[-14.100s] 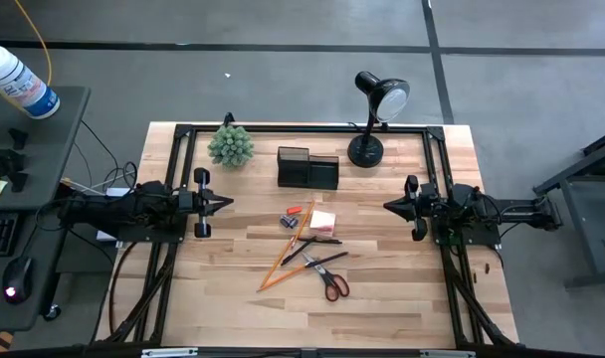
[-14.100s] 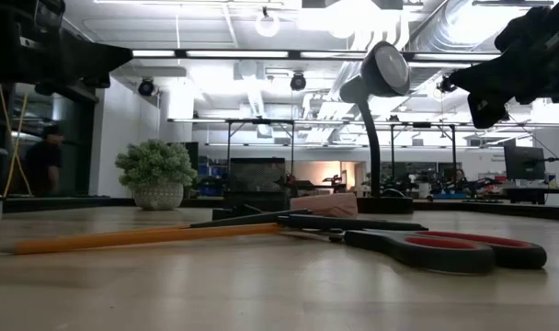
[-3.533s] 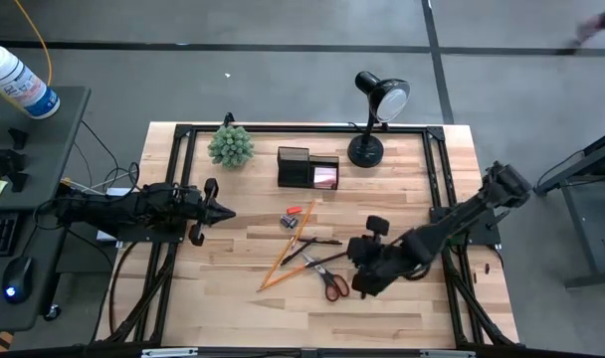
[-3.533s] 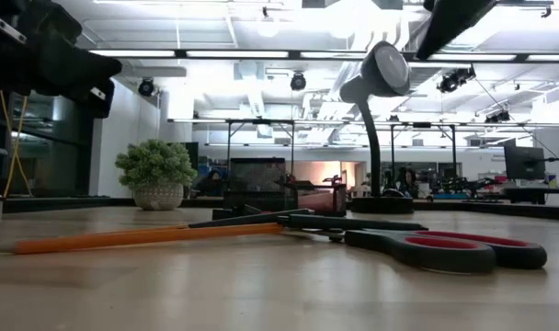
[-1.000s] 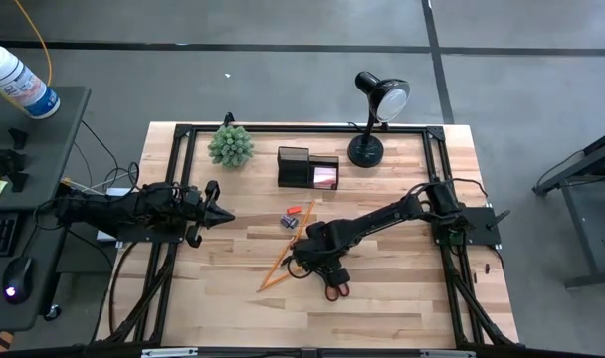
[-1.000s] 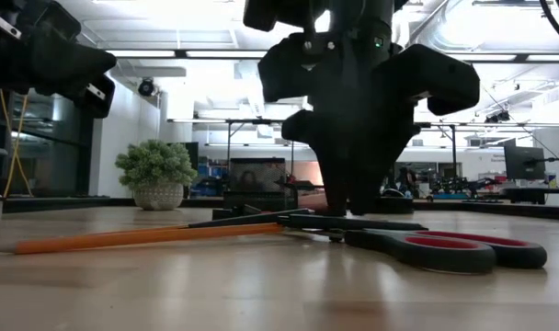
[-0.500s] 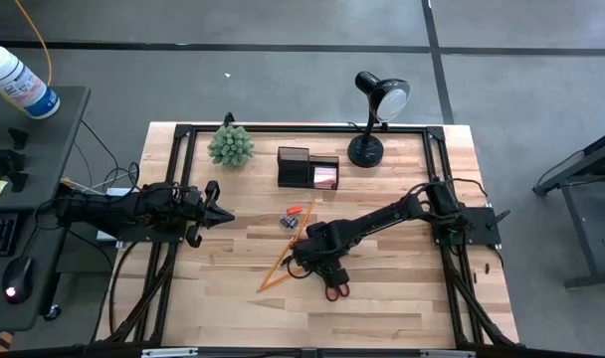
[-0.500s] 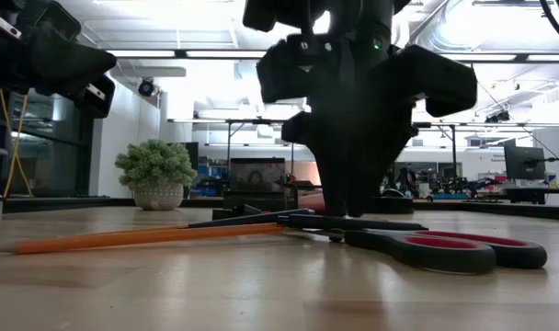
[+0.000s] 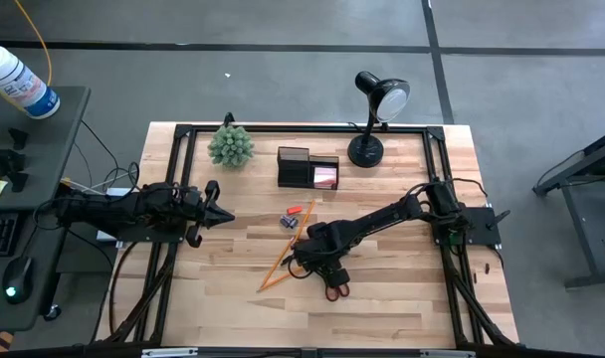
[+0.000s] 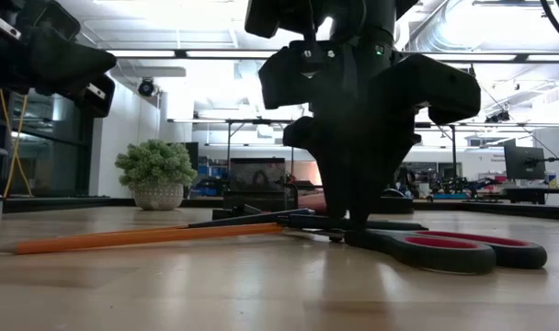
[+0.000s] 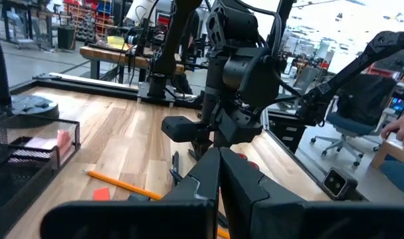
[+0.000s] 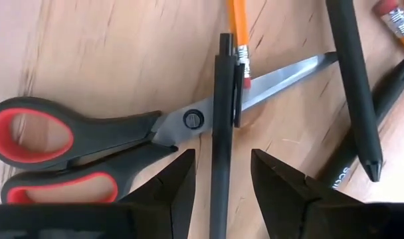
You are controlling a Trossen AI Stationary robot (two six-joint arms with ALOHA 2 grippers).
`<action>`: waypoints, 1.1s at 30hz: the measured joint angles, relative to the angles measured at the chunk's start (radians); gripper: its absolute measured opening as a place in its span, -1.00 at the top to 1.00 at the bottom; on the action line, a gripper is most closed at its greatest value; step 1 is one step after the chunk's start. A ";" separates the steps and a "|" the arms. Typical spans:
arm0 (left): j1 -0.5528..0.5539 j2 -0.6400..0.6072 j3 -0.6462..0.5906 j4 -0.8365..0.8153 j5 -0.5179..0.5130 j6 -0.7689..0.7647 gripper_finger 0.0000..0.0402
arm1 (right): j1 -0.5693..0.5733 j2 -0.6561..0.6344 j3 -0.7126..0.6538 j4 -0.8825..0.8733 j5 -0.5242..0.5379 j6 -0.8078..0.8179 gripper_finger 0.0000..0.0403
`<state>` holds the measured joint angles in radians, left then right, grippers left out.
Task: Pick and place office supplies into organizer
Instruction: Put the bottom black pen into the desk organizer
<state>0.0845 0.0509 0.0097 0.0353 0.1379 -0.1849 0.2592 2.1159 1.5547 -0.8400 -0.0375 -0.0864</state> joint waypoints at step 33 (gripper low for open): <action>0.000 0.000 0.000 0.000 0.000 0.032 1.00 | -0.031 0.000 0.000 -0.001 -0.051 -0.033 0.32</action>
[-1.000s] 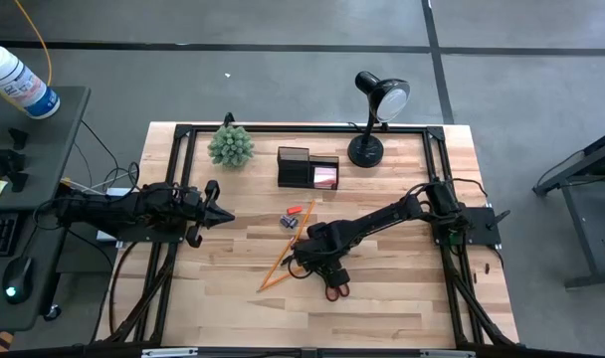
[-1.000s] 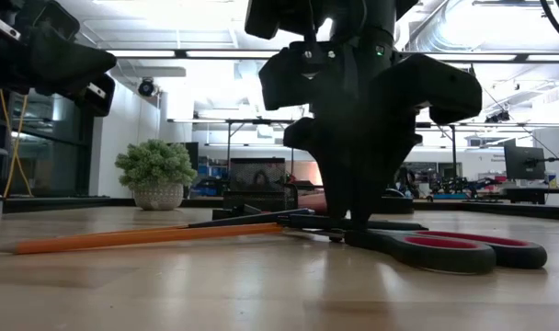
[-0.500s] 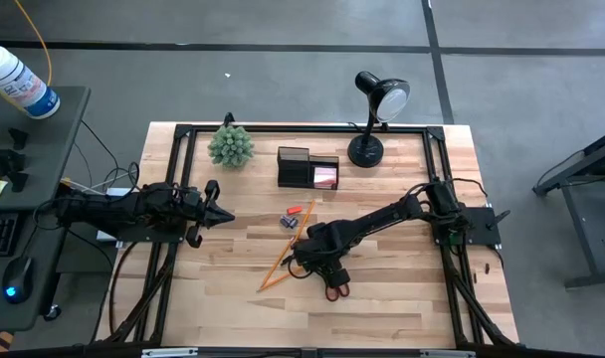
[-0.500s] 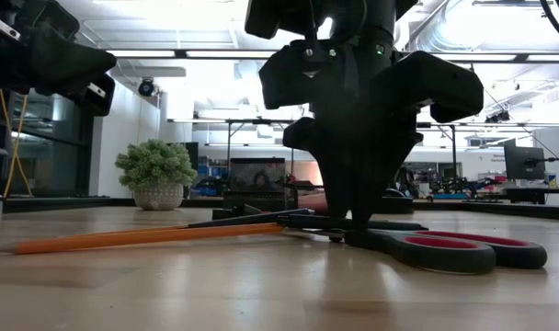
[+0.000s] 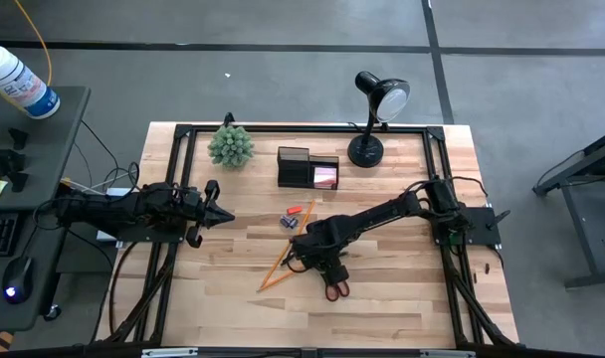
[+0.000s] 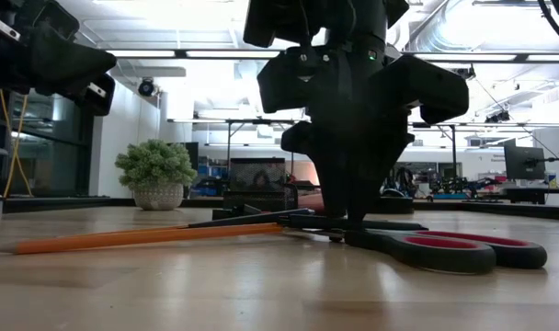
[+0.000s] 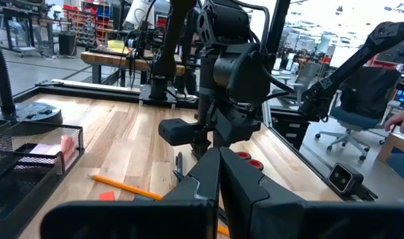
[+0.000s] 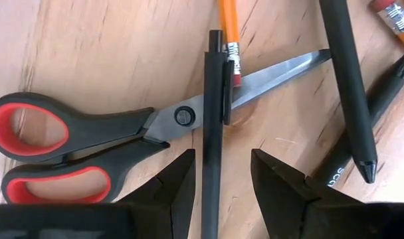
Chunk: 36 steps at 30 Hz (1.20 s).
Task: Pick and place office supplies into organizer
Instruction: Put the bottom black pen into the desk organizer
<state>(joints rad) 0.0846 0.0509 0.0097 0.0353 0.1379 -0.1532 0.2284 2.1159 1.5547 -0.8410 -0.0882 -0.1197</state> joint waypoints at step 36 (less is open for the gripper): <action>0.000 0.000 0.000 0.000 0.000 0.016 1.00 | 0.001 0.027 0.003 -0.033 -0.034 0.039 0.88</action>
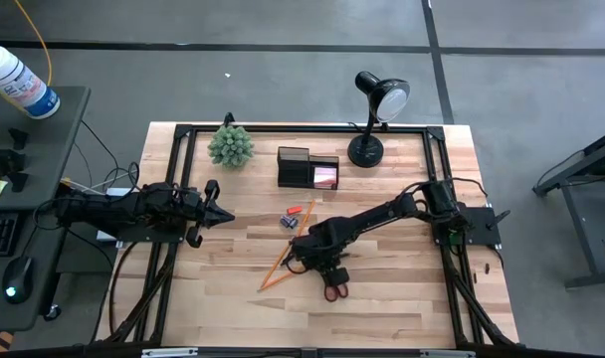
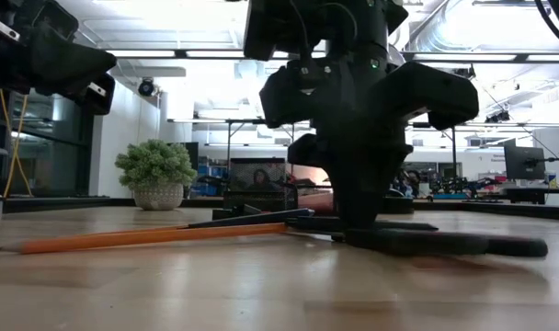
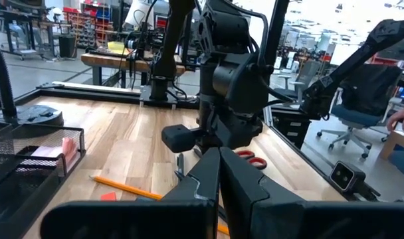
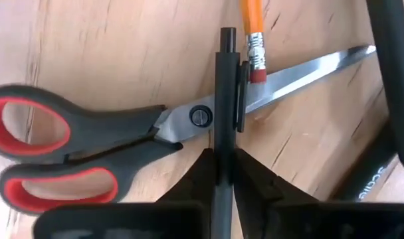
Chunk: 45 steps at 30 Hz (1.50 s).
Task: Pick and place office supplies into organizer
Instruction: Put the bottom black pen into the desk organizer
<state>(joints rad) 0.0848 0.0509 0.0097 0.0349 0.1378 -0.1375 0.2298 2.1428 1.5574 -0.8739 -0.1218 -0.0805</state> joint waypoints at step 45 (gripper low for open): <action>0.000 0.000 0.000 0.000 0.000 0.028 1.00 | -0.537 0.102 0.391 0.547 0.395 0.172 0.88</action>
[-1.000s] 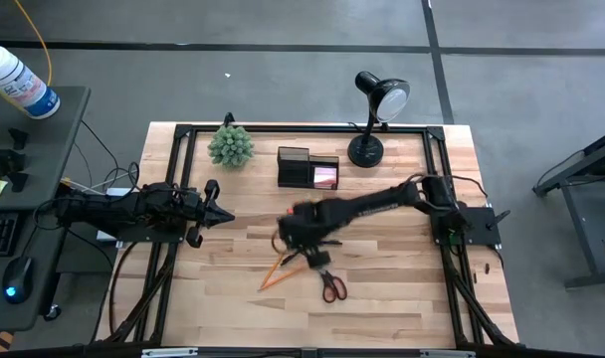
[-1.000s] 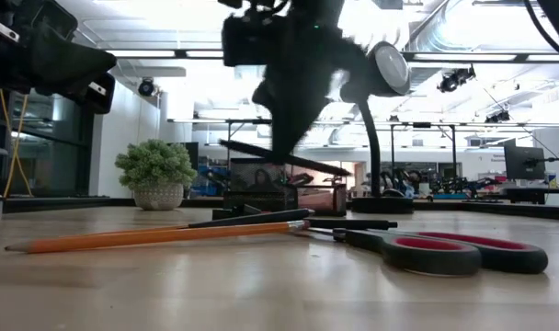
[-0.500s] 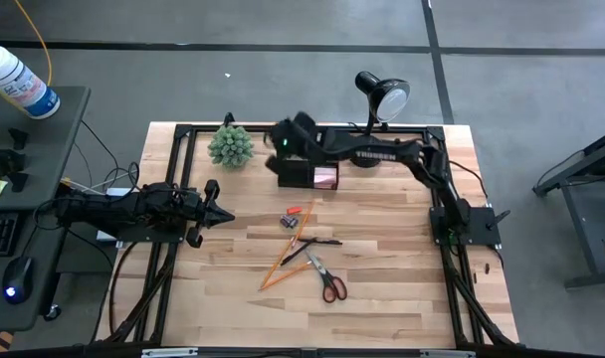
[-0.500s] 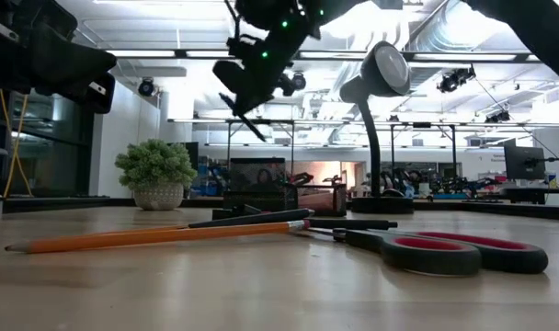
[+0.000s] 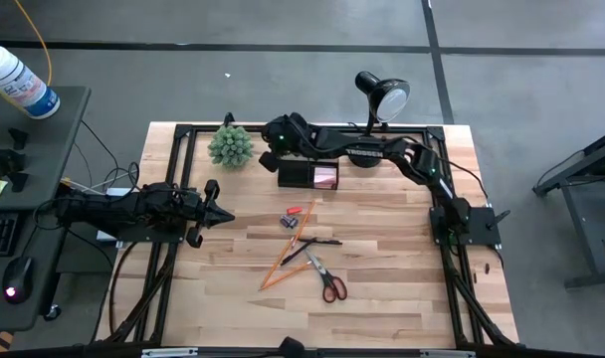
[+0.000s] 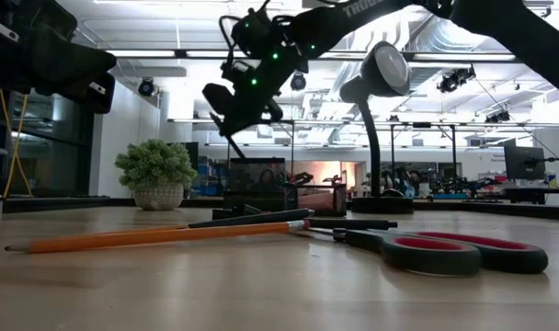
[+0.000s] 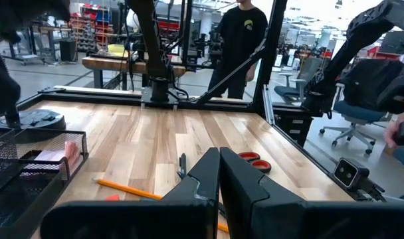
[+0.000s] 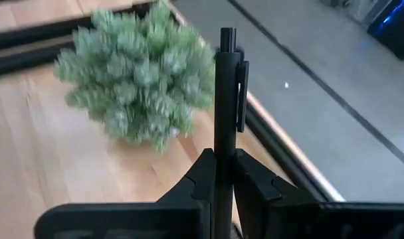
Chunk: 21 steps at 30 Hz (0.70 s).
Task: Pick and place office supplies into organizer
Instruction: Put the bottom black pen into the desk organizer
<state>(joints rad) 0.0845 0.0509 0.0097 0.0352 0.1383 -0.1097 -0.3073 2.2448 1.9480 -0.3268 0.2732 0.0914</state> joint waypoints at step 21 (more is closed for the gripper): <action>0.000 0.000 0.000 0.000 0.000 0.030 1.00 | 0.004 0.007 0.000 -0.040 0.055 0.068 0.88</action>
<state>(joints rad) 0.0845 0.0509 0.0097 0.0352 0.1383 -0.0794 -0.3031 2.2514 1.9476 -0.3665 0.3285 0.1594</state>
